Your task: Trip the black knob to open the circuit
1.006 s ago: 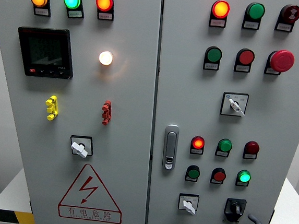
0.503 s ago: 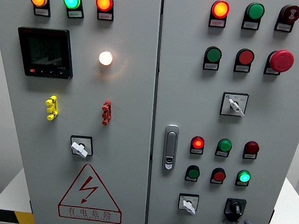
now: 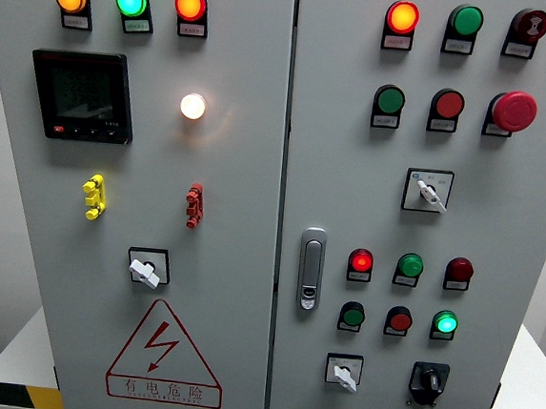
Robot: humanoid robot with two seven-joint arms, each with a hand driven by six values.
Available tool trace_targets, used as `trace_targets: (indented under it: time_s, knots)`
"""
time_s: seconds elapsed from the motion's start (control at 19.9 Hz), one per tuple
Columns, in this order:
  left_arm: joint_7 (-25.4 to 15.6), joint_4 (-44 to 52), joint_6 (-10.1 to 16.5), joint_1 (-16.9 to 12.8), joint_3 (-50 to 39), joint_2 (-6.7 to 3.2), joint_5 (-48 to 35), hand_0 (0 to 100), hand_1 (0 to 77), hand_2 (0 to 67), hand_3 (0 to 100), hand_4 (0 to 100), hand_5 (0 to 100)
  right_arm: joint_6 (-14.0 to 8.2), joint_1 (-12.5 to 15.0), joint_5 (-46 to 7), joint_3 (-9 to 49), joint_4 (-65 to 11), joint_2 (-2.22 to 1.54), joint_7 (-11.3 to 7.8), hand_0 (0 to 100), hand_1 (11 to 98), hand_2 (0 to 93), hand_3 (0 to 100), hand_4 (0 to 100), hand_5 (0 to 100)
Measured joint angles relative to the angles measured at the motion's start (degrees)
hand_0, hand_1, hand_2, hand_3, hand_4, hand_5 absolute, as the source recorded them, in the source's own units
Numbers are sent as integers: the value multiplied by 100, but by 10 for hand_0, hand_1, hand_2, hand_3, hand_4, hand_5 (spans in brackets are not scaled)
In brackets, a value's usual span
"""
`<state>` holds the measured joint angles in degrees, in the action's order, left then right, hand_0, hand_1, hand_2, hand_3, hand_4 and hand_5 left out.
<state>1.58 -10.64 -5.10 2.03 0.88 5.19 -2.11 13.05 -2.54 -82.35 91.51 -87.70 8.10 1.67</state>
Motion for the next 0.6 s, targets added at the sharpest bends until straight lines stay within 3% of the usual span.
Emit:
trace_targets:
  time_s: [0.4, 0.6]
  knots:
    - [0, 0, 0, -1, 0, 0, 0, 0, 0, 195, 262, 99, 86, -21, 412, -9, -86, -302, -34, -24, 1000, 364, 7, 120, 82, 320]
    - [0, 0, 0, 0, 0, 0, 0, 0, 0, 195, 262, 99, 86, -22, 484, -10, -98, -384, -41, -27, 1000, 361, 8, 122, 86, 318]
